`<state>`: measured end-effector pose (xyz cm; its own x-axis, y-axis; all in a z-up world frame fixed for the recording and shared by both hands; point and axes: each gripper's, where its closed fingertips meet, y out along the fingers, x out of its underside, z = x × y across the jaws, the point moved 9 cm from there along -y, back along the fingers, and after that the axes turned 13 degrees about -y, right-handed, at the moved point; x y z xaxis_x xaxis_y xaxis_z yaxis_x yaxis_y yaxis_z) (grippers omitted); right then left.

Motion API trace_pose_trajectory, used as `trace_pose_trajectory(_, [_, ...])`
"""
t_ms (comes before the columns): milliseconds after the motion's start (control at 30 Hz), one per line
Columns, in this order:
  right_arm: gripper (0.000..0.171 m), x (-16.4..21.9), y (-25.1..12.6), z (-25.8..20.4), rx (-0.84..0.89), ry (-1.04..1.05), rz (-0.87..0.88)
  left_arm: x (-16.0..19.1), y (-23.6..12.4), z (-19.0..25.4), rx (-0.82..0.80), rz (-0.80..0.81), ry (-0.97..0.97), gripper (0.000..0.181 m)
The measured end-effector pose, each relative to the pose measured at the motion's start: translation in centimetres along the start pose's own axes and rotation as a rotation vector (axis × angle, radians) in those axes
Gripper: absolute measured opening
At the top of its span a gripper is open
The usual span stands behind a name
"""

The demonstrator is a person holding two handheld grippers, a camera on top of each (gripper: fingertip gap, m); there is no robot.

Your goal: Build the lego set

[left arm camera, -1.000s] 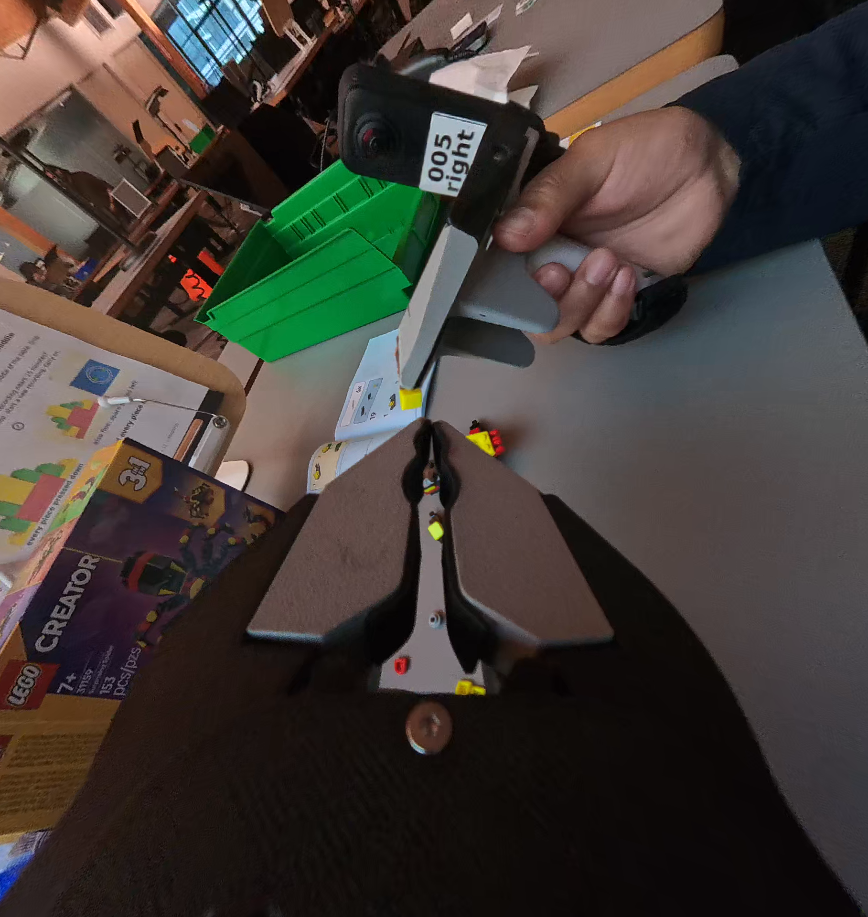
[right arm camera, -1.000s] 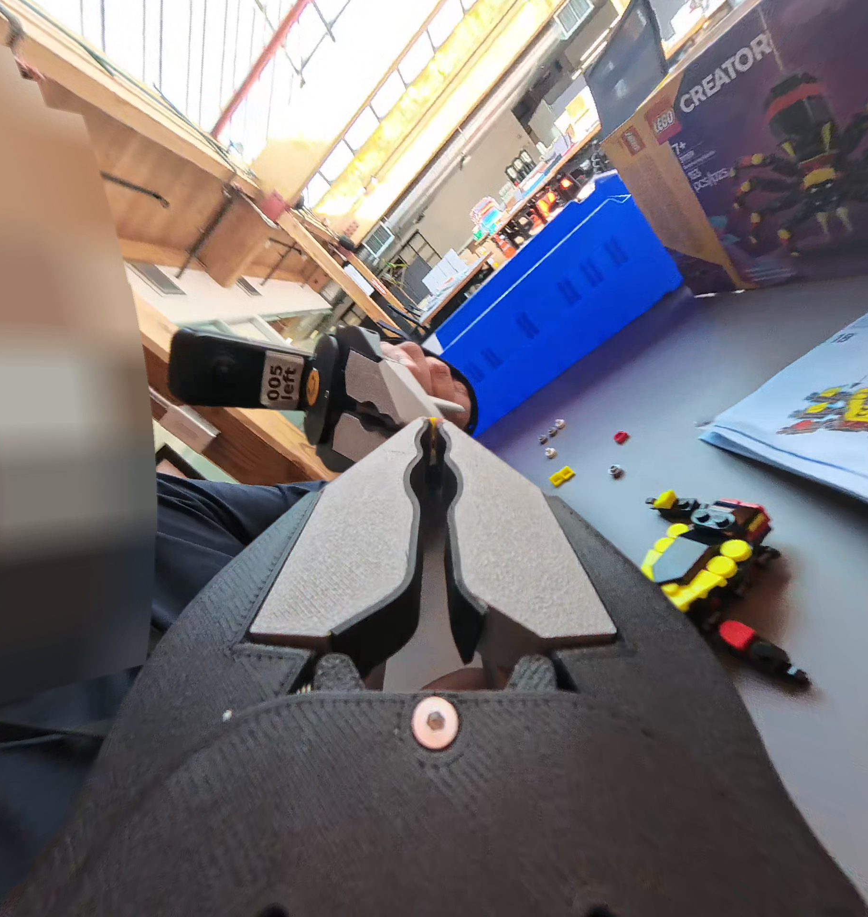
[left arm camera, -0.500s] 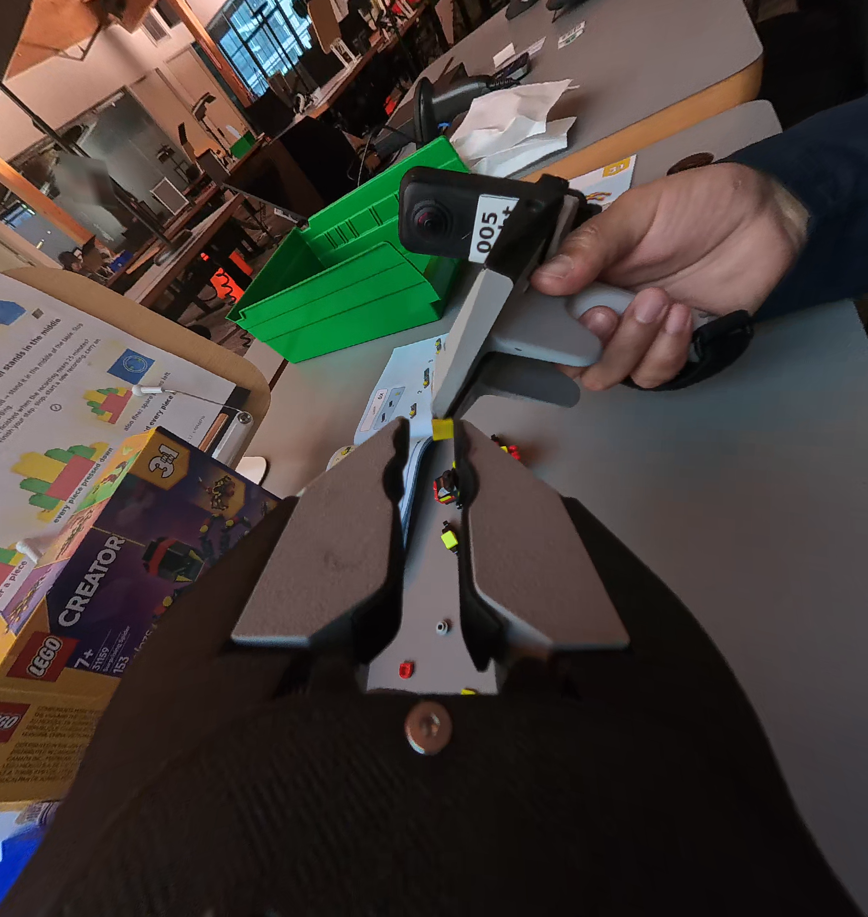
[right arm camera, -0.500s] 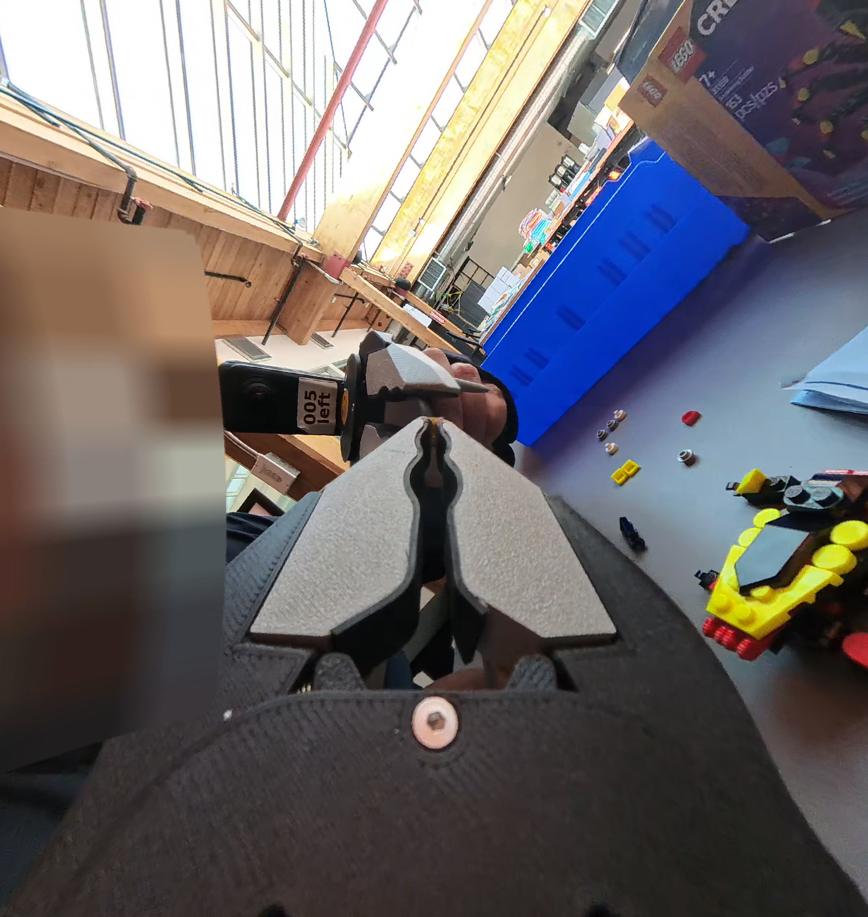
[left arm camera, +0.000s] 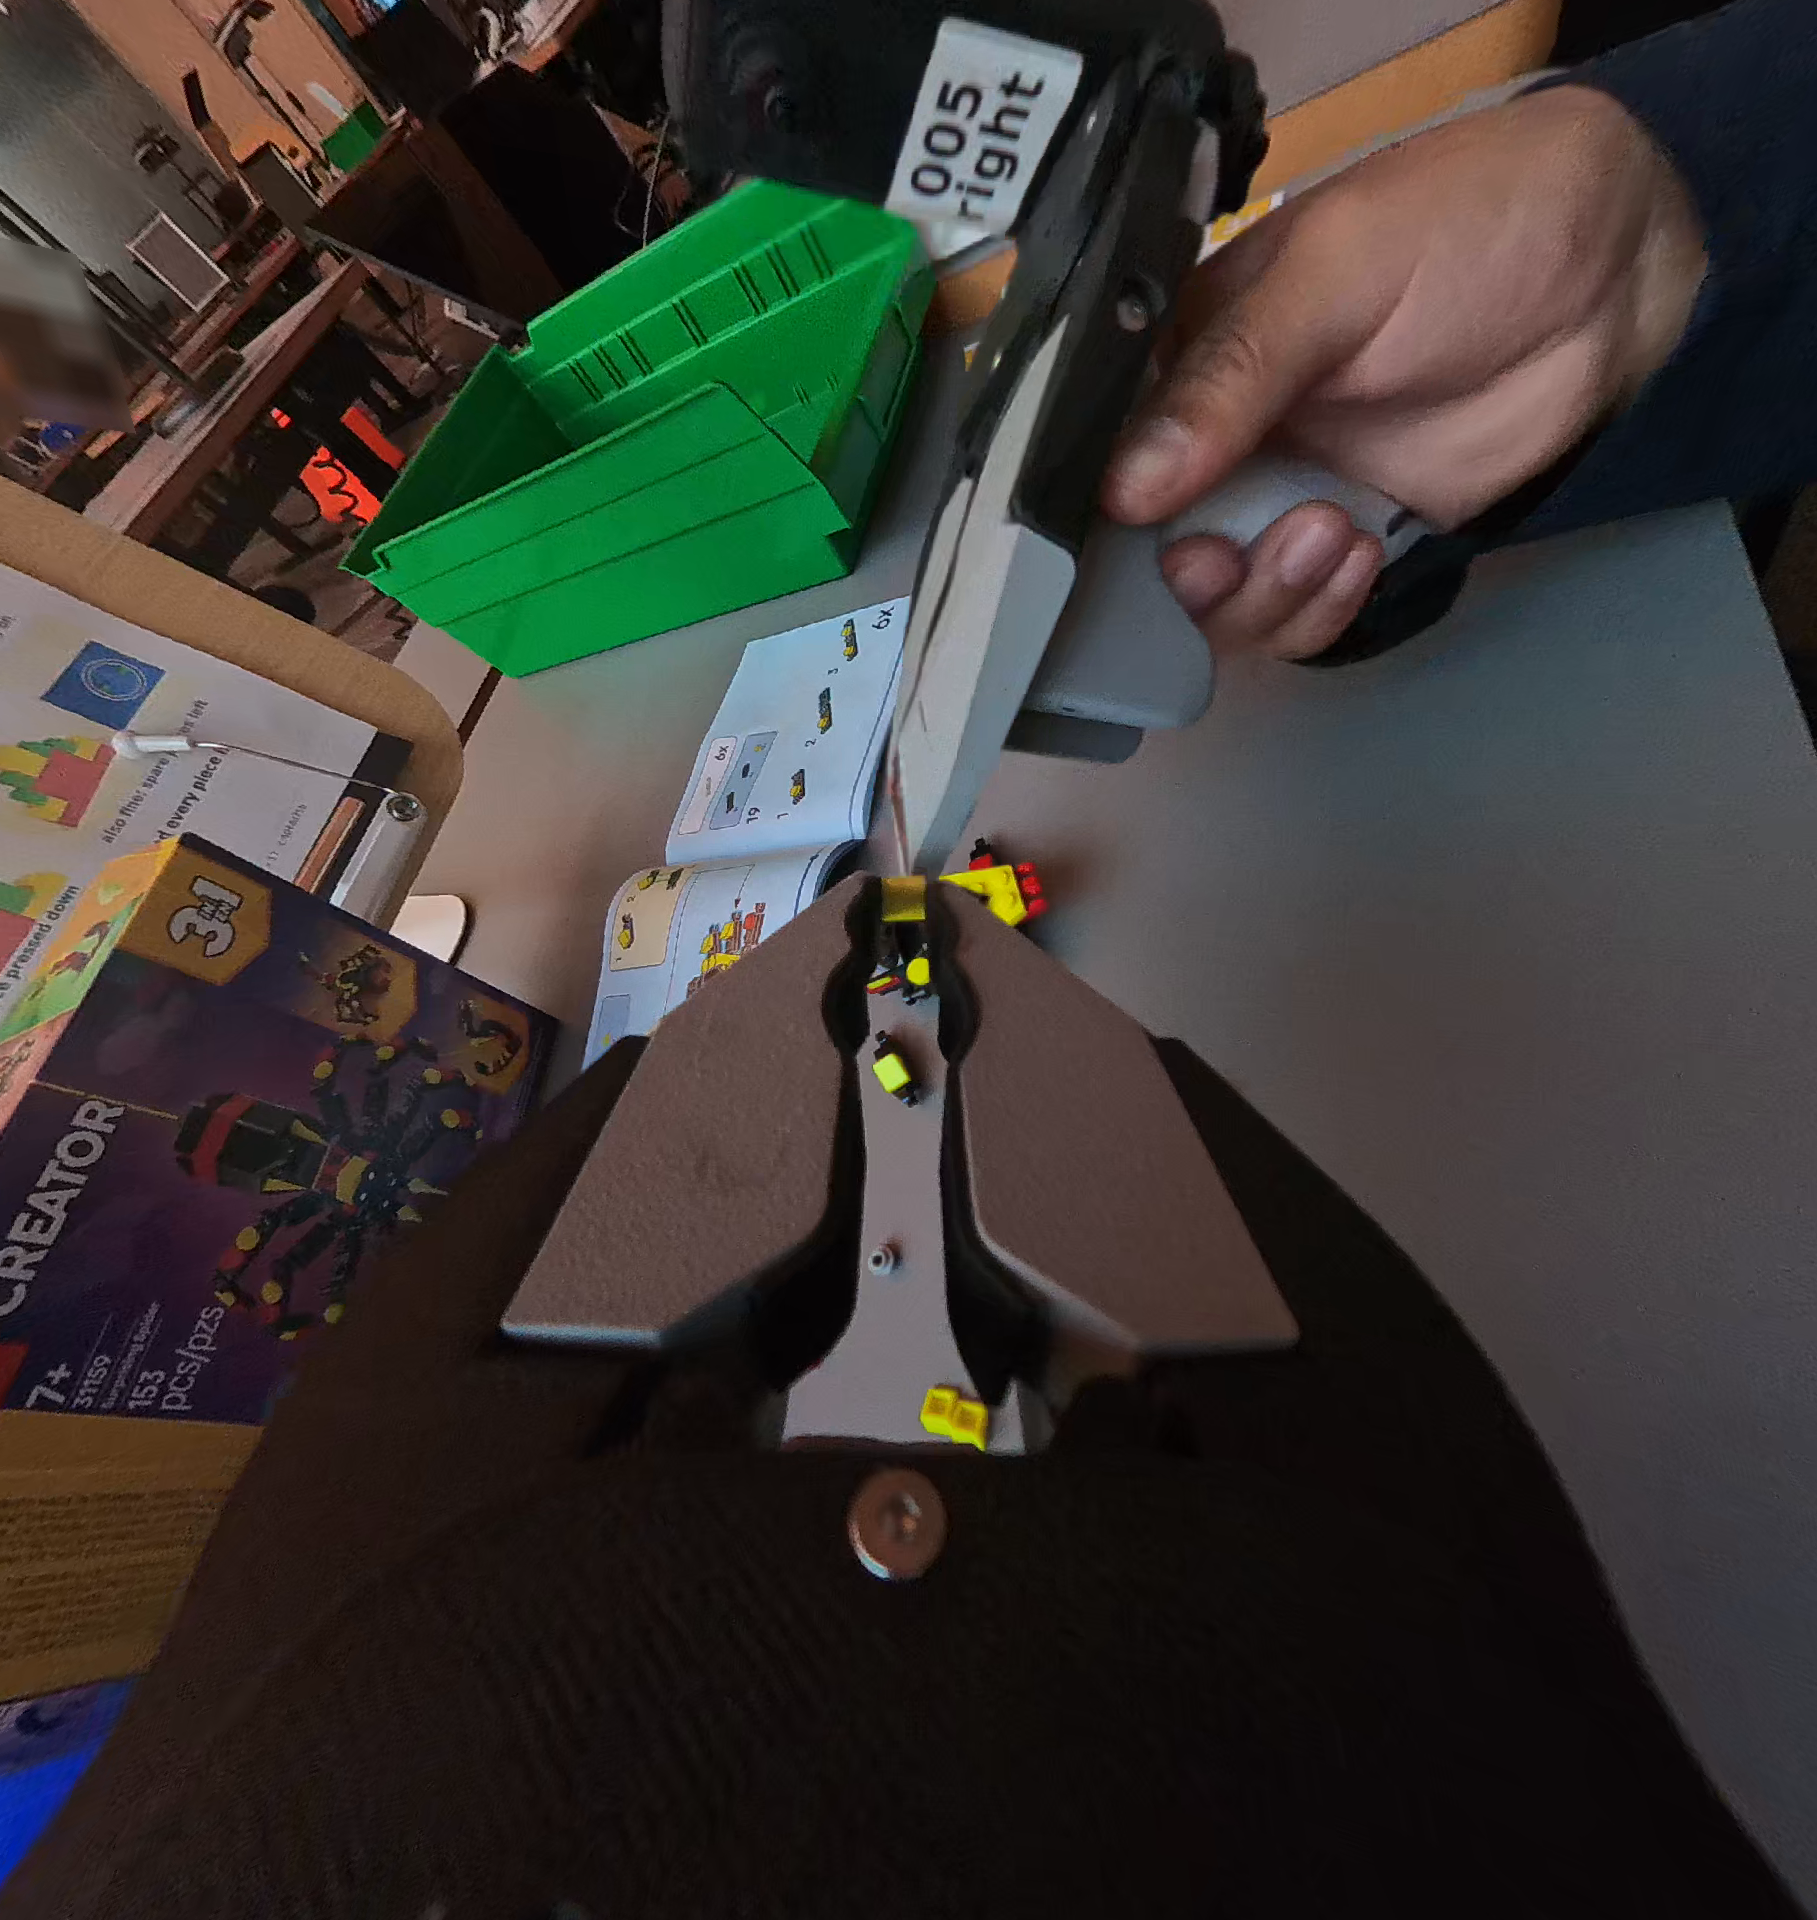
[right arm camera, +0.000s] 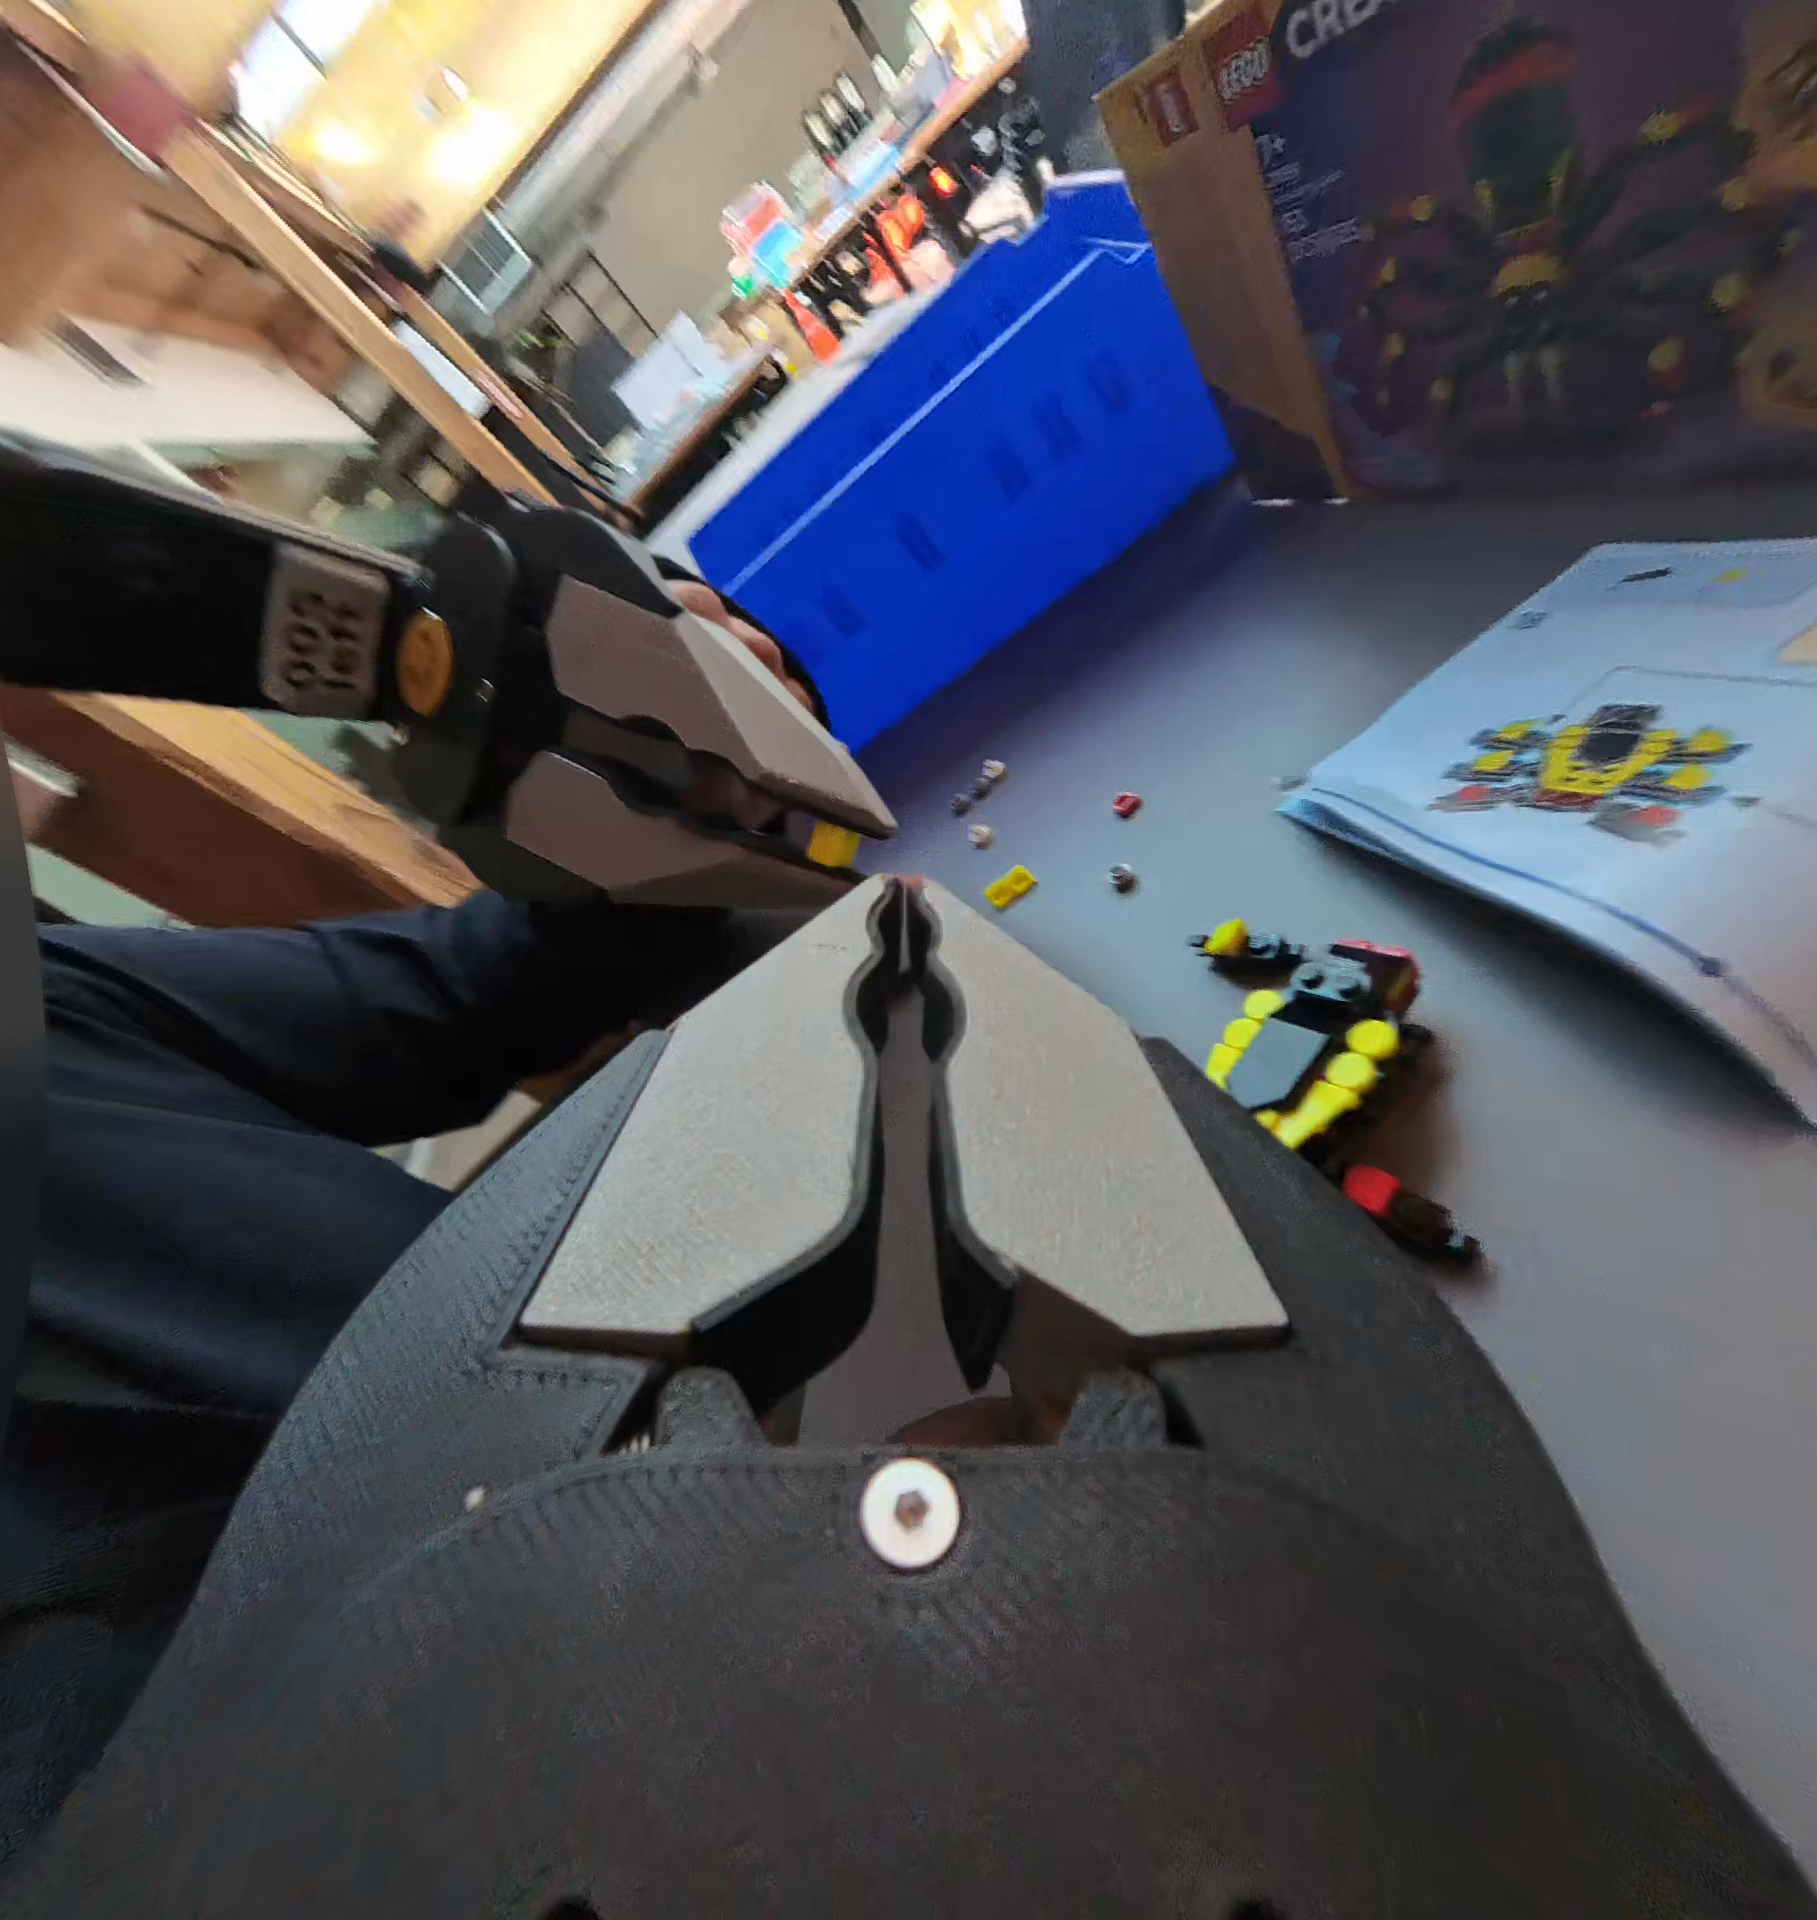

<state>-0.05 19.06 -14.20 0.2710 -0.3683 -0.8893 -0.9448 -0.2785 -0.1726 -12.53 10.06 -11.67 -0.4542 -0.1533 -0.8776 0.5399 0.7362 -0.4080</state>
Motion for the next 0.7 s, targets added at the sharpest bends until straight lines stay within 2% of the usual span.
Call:
trace_pose_trajectory(67, [0.004,-0.3,-0.2,-0.4,0.08,-0.1,-0.065,0.0,0.0,-0.1,0.003,-0.015,-0.012,0.006])
trace_pose_trajectory(200, [0.008,-1.1,-0.5,-1.1,0.114,-0.16,-0.071,0.3,0.3,-0.1,-0.001,-0.043,-0.008,0.006])
trace_pose_trajectory(367, [0.013,-0.7,0.2,-1.1,0.078,-0.117,-0.093,0.5,0.7,0.1,-0.013,-0.071,0.007,0.006])
trace_pose_trajectory(567, [0.008,-0.1,0.6,-0.5,0.037,-0.035,-0.074,0.8,1.0,0.3,-0.049,-0.104,0.055,0.006])
trace_pose_trajectory(700, [0.011,0.1,0.6,-0.2,0.036,-0.006,-0.068,0.8,1.1,0.5,-0.07,-0.107,0.083,0.006])
